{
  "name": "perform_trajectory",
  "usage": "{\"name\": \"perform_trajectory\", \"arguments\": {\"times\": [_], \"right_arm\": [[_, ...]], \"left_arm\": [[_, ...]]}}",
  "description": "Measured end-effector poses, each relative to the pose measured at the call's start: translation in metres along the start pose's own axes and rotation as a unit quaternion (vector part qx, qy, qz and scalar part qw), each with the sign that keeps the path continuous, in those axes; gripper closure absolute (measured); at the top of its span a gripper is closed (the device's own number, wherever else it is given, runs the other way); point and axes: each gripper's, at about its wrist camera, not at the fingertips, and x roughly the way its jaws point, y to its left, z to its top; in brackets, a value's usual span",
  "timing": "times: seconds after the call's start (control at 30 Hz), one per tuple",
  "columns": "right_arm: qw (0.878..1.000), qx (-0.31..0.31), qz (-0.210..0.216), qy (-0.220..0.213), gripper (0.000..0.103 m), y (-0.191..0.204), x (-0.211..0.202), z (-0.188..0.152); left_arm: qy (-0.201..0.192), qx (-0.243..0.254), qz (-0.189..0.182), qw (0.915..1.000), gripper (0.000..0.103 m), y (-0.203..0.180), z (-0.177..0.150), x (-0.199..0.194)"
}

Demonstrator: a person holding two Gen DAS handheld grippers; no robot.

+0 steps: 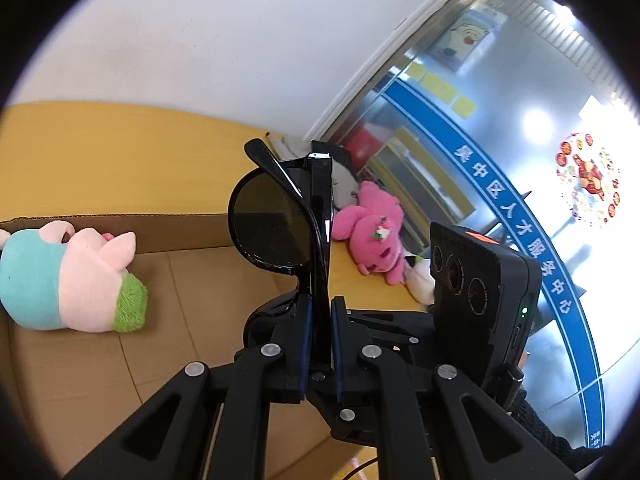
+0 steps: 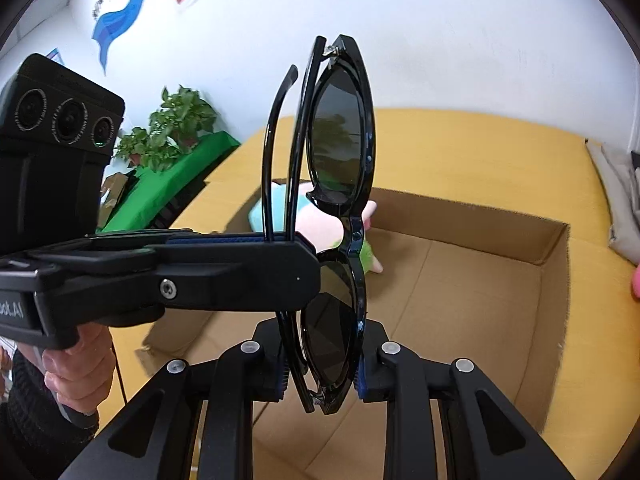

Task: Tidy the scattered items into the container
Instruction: 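Carry the sunglasses with the right gripper over the cardboard box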

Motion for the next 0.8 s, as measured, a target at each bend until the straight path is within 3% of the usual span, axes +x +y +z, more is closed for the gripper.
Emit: {"name": "perform_trajectory", "arguments": {"times": [0.3,0.8], "right_arm": [[0.998,0.048,0.007,0.046,0.077,-0.05,0.069,0.003],[0.984,0.129,0.022,0.118,0.078,-0.075,0.142,-0.009]], "left_arm": [[0.039,-0.037,0.013,0.9985,0.095,0.054,0.012,0.052],[0.11,-0.101,0.044,0.9878,0.094,0.12,-0.001,0.114]]}}
